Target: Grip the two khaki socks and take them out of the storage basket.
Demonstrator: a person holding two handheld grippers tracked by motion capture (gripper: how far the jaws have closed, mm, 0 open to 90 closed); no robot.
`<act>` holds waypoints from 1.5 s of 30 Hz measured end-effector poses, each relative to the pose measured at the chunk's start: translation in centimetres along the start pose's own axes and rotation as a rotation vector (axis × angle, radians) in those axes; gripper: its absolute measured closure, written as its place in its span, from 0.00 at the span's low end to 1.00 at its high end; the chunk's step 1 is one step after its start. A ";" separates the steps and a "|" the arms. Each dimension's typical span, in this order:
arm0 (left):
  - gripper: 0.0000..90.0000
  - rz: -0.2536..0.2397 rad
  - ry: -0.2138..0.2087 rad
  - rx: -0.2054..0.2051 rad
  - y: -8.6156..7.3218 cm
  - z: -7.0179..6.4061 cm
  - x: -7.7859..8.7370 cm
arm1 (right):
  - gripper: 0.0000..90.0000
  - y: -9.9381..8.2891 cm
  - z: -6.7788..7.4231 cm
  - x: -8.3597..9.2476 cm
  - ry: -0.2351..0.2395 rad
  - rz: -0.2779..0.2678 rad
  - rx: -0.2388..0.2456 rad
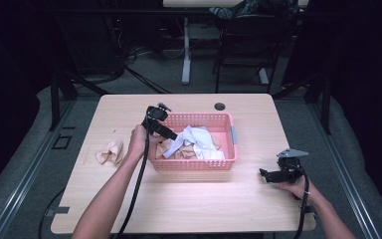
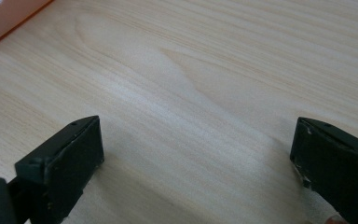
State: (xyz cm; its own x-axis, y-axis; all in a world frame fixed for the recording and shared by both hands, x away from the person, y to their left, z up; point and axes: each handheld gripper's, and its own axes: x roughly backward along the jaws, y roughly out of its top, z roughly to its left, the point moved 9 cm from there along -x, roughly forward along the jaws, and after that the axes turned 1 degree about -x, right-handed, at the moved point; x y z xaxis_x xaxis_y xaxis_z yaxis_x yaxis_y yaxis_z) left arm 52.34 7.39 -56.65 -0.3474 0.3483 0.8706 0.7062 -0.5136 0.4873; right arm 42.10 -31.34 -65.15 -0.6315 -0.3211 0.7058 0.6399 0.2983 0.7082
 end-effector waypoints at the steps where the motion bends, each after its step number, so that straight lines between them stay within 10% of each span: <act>1: 0.29 0.005 0.002 0.003 0.0 0.1 -0.4 | 0.02 0.0 0.0 0.0 0.000 0.000 0.000; 45: 0.95 0.223 0.190 -0.038 -0.9 1.1 -4.3 | 0.02 0.0 0.0 0.1 -0.001 0.004 0.006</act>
State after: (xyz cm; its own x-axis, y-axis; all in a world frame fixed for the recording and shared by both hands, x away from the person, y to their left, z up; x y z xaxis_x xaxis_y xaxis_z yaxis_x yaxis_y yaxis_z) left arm 53.85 7.23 -60.93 -0.2982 0.0727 0.9517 0.7556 -0.5913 0.2819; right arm 42.05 -31.40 -65.13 -0.6293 -0.3192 0.7086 0.6396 0.3051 0.7055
